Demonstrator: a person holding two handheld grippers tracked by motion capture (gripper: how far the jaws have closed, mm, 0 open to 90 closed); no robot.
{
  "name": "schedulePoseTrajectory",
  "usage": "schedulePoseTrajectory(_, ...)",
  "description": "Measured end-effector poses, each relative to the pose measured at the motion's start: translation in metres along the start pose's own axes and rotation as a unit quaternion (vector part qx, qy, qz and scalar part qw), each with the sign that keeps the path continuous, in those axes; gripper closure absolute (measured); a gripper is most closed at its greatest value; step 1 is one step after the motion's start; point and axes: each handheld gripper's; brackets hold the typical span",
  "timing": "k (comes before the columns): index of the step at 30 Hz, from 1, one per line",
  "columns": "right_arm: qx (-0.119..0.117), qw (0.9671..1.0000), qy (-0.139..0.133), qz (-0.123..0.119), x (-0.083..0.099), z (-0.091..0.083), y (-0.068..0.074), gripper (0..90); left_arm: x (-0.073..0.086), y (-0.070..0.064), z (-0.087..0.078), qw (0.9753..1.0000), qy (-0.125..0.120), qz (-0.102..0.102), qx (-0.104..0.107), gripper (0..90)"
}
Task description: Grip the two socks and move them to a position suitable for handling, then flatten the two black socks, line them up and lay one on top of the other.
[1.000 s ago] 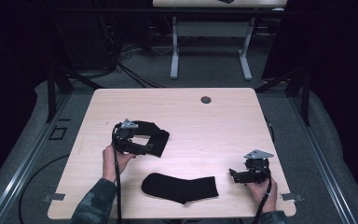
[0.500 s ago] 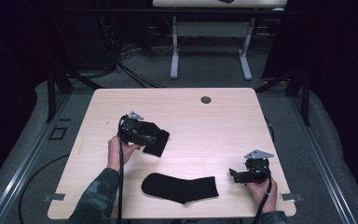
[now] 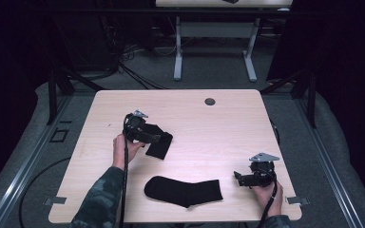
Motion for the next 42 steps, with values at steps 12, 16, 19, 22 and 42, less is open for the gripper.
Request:
schedulePoseTrajectory(12, 0.0, 1.0, -0.001, 0.0, 0.0, 0.0, 0.0, 1.2, -0.005, 0.0, 0.034, 0.9991, 0.04, 0.011, 0.005, 15.4)
schedulePoseTrajectory(16, -0.001, 1.0, -0.001, 0.0, 0.0, 0.0, 0.0, 1.2, -0.008, 0.003, 0.043, 0.9986, 0.051, -0.001, 0.013, 18.4)
schedulePoseTrajectory(19, 0.0, 1.0, -0.001, 0.0, 0.0, 0.0, 0.0, 1.2, -0.011, 0.004, 0.046, 0.9985, 0.053, 0.0, 0.017, 24.2)
schedulePoseTrajectory(22, -0.001, 1.0, -0.001, 0.0, 0.0, 0.0, 0.0, 1.3, -0.012, 0.002, 0.05, 0.998, 0.061, 0.003, 0.015, 30.8)
schedulePoseTrajectory(42, 0.0, 1.0, -0.001, 0.001, 0.0, 0.0, 0.0, 1.3, -0.009, -0.008, 0.05, 0.998, 0.049, 0.014, -0.037, 80.4)
Point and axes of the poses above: each handheld gripper's, and its own axes: z roughly forward along the jaws, x roughly out of its underside, y roughly to its left, and after that the axes turned 9 degrees about y, right-handed
